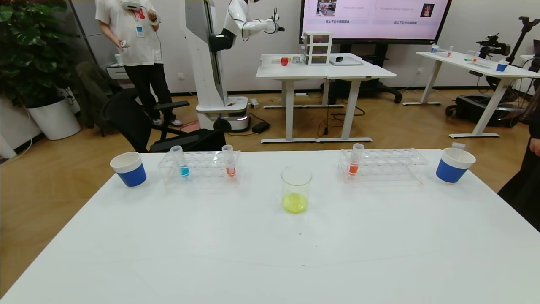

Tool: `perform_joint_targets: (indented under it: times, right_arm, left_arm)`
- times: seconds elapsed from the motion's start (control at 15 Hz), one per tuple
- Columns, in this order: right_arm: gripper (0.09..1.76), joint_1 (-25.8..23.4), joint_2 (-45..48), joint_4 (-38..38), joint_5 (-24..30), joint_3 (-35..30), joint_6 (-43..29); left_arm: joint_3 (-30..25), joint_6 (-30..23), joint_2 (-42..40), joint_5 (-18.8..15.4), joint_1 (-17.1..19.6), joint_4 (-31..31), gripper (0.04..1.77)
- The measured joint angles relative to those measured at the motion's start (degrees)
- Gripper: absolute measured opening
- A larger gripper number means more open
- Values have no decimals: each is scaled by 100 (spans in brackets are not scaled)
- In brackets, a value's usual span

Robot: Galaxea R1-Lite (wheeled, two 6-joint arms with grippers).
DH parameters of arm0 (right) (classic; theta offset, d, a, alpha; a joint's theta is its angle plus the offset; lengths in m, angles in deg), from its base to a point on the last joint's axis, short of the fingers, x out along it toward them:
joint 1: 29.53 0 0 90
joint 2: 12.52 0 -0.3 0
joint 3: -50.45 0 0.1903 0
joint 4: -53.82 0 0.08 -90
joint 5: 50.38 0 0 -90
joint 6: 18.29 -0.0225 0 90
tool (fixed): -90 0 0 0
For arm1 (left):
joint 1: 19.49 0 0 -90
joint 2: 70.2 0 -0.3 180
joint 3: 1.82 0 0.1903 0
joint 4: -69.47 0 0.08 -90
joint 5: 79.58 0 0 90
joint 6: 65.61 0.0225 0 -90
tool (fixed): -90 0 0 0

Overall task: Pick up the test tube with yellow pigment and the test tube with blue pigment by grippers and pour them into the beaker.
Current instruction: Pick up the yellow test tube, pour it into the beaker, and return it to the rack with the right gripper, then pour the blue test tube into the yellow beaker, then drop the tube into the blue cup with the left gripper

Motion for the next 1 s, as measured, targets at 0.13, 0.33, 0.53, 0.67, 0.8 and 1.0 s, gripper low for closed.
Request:
perform_joint_targets:
  times: [0.13, 0.33, 0.53, 0.67, 0.8, 1.0]
  right_arm:
    - [174, -10, 162, 496, -319, -840, 124]
    - [174, -16, 243, 117, -766, -1749, 83]
    - [174, -13, 255, -1062, -1303, -1874, 69]
    - [174, -11, 255, -998, -1331, -1891, -40]
    - [174, -11, 255, -996, -1371, -1899, -195]
    - [174, -13, 255, -987, -1387, -1904, -243]
  left_arm:
    - [0, 0, 0, 0, 0, 0, 175]
    - [0, 0, 0, 0, 0, 0, 175]
    - [0, -1, 0, 0, 0, -2, 175]
    - [0, 0, 0, 0, 0, 0, 175]
    - [0, 0, 0, 0, 0, -2, 175]
    - [0, 24, 0, -7, 0, 0, 175]
